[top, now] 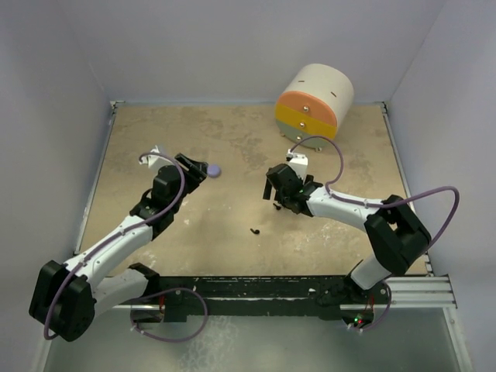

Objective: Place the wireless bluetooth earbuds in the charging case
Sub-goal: Pick up the charging case at the center of the board.

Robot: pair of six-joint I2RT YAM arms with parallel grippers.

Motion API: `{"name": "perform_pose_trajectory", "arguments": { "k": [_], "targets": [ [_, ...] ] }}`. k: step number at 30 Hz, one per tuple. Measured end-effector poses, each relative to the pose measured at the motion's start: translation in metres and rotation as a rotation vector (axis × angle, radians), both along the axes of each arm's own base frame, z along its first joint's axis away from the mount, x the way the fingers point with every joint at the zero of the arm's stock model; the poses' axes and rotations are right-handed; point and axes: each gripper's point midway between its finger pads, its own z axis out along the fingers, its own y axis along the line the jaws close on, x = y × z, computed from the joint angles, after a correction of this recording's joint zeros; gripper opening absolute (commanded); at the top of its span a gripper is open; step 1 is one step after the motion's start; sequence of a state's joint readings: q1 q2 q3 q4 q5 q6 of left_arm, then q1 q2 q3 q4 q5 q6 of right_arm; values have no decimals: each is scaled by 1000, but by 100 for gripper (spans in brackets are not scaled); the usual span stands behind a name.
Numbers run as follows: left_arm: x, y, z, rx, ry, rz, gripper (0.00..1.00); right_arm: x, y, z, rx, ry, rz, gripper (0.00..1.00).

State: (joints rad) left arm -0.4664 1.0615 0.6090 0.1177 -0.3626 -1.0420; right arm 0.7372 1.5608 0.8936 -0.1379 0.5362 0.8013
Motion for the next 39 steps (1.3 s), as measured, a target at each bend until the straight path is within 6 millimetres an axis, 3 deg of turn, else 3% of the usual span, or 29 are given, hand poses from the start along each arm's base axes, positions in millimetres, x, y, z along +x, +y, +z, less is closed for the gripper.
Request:
{"name": "perform_pose_trajectory", "arguments": {
  "k": [9, 16, 26, 34, 39],
  "targets": [
    [-22, -2, -21, 43, 58, -40, 56, 5, -13, -15, -34, 34, -17, 99],
    [-29, -1, -34, 52, 86, -53, 56, -3, -29, -34, -57, 80, -10, 95],
    [-29, -2, -36, 52, 87, -57, 56, -4, -24, -42, -41, 88, 37, 85],
    [-32, 0, -46, 60, 104, -57, 56, 0, -21, -42, -36, 72, 45, 70],
    [-33, 0, -48, 62, 108, -57, 56, 2, -20, -43, -33, 64, 46, 48]
  ]
}}
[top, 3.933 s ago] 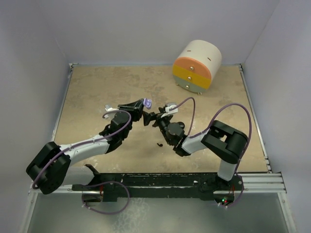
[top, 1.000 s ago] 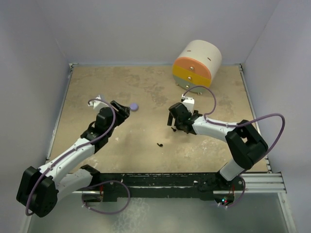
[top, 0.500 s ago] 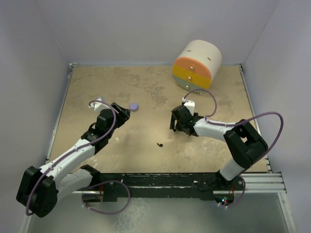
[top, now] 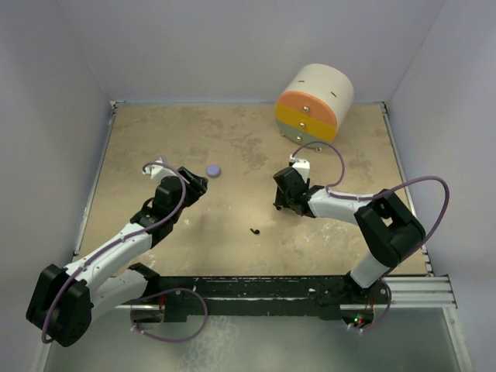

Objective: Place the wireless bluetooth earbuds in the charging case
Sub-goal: Pick up the charging case at the center of the board.

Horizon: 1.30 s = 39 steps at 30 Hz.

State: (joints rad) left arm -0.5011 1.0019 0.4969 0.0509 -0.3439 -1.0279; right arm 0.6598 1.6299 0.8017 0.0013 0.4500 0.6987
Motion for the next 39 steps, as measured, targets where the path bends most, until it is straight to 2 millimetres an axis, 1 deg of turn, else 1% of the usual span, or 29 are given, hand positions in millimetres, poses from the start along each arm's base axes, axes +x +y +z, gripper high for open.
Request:
{"name": "perform_pose_trajectory", "arguments": {
  "k": [1, 4, 6, 9, 12, 14, 17, 20, 22, 24, 25, 27, 30, 33, 39],
  "targets": [
    [0, 0, 0, 0, 0, 0, 56, 0, 0, 0, 0, -1, 1, 44],
    [0, 0, 0, -1, -1, 0, 55, 1, 0, 0, 4, -4, -7, 21],
    [0, -1, 0, -3, -3, -3, 55, 2, 0, 0, 4, -5, -8, 12],
    [0, -8, 4, -25, -19, -34, 53, 1, 1, 1, -7, -11, -1, 4],
    [1, -24, 10, -81, -52, -107, 52, 1, 6, 7, -25, -23, 36, 0],
    [1, -38, 11, -122, -69, -166, 51, 5, 15, 19, -10, -56, 78, 0],
    [-3, -53, 9, -173, -81, -236, 51, 17, 35, 52, 46, -153, 156, 0],
    [-6, -62, 10, -215, -92, -281, 51, 32, 61, 88, 110, -255, 237, 0],
    [-6, -68, 15, -240, -111, -303, 51, 39, 83, 109, 139, -313, 297, 0],
    [-4, -73, 21, -267, -129, -319, 50, 39, 103, 119, 158, -348, 361, 0],
    [-4, -75, 21, -275, -132, -328, 50, 37, 113, 121, 167, -358, 398, 0],
    [-3, -79, 21, -291, -132, -340, 50, 32, 129, 118, 173, -359, 462, 0],
    [-3, -80, 21, -299, -131, -342, 50, 23, 142, 109, 169, -340, 530, 0],
    [-2, -79, 21, -297, -132, -337, 49, 16, 148, 106, 183, -341, 583, 0],
    [1, -82, 17, -300, -129, -340, 46, 3, 151, 108, 215, -373, 670, 0]
  ]
}}
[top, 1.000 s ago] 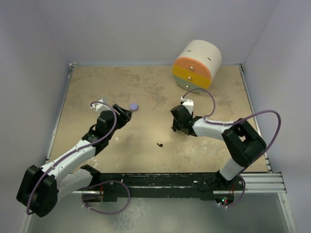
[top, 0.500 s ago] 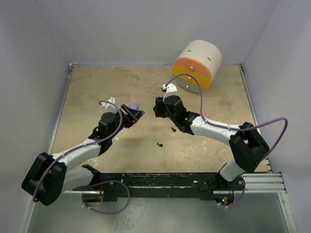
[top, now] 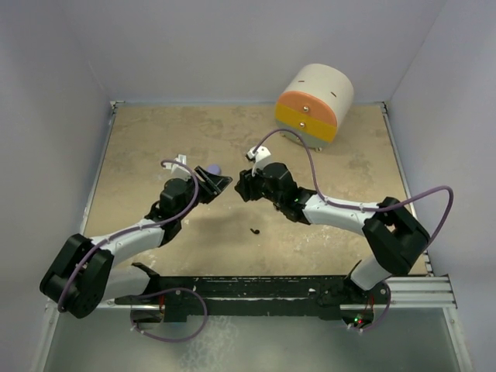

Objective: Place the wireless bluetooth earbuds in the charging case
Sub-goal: Pick up the charging case at the center of the board.

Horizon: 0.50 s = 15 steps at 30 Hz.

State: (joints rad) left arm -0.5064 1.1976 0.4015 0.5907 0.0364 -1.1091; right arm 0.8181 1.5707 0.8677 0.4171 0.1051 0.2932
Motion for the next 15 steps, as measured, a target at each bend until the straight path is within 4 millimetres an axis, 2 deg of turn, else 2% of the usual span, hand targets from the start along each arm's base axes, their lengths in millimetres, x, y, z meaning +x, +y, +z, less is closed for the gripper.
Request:
{"name": "perform_pose_trajectory", "arguments": {
  "k": [6, 15],
  "targets": [
    [3, -6, -3, -25, -6, -17, 46, -9, 8, 3, 16, -21, 82, 0],
    [3, -11, 8, -66, -53, -42, 40, -15, 14, 12, 40, -38, 140, 0]
  ]
}}
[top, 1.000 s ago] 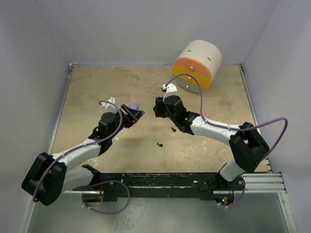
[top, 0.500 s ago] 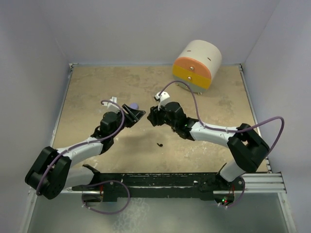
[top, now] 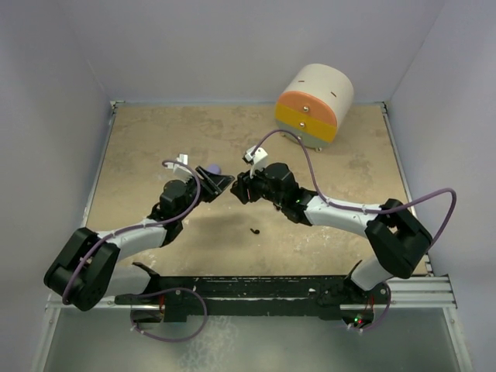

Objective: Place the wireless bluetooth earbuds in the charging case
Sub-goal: Pick up the charging case at the center of the board.

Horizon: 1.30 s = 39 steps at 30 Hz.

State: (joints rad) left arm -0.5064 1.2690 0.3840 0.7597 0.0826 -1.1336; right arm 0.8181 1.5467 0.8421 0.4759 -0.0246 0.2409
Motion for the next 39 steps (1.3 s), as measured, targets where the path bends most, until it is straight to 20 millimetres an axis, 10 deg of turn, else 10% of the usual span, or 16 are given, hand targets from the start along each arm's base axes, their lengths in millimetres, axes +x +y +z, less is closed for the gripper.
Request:
{"name": "perform_pose_trajectory", "arguments": {
  "k": [17, 29, 39],
  "targets": [
    [-7, -10, -3, -51, -14, -65, 30, -6, 5, 16, 22, -40, 59, 0],
    [-7, -14, 0, -74, -40, -90, 0, -5, 5, 16, 18, -49, 64, 0],
    [-8, -16, 0, -79, -41, -101, 9, -5, 4, 16, 13, -53, 69, 0]
  ]
}}
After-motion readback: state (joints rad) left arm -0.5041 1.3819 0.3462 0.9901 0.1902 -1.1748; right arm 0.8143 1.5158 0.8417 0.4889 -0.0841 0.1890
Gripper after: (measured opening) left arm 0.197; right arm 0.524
